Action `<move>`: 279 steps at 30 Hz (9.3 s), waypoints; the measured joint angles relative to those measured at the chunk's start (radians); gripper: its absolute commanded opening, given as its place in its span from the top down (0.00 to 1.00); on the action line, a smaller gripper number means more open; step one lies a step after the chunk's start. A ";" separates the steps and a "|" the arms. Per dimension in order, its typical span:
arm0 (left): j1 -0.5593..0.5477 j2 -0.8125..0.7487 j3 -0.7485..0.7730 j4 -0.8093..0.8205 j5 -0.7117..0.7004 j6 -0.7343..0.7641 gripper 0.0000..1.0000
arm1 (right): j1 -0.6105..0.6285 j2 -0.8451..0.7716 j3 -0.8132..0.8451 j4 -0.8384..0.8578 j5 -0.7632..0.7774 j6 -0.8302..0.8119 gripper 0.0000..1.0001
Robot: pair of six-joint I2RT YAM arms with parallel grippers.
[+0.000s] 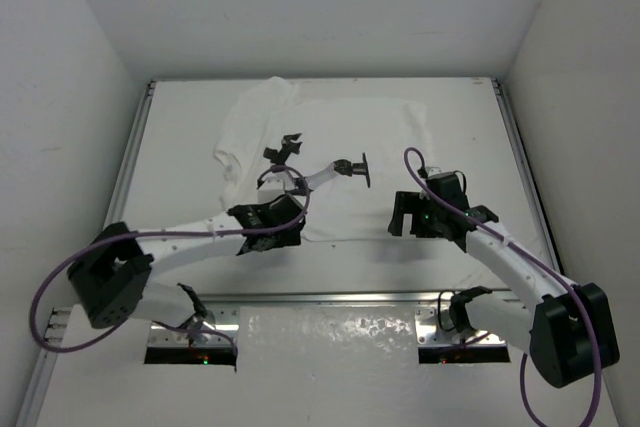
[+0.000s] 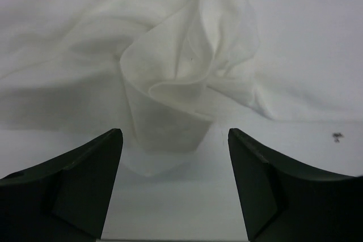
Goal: Fold and stack the t-shirts
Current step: Flatten out the tshirt, then grap the side of the flattened tshirt closest away from the robot with both arms, then fold the flattened tshirt in 1/3 of the way
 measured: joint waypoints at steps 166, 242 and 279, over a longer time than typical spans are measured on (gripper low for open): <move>0.203 0.212 0.495 -0.108 -0.375 0.113 1.00 | -0.341 0.595 0.559 -0.082 0.079 -0.041 1.00; 0.456 0.104 0.033 -0.084 -0.174 -0.100 0.03 | -0.354 0.704 0.634 -0.087 0.045 -0.069 0.06; 0.618 0.460 0.299 0.047 -0.344 0.013 0.62 | -0.357 0.801 0.602 -0.140 0.177 -0.070 0.82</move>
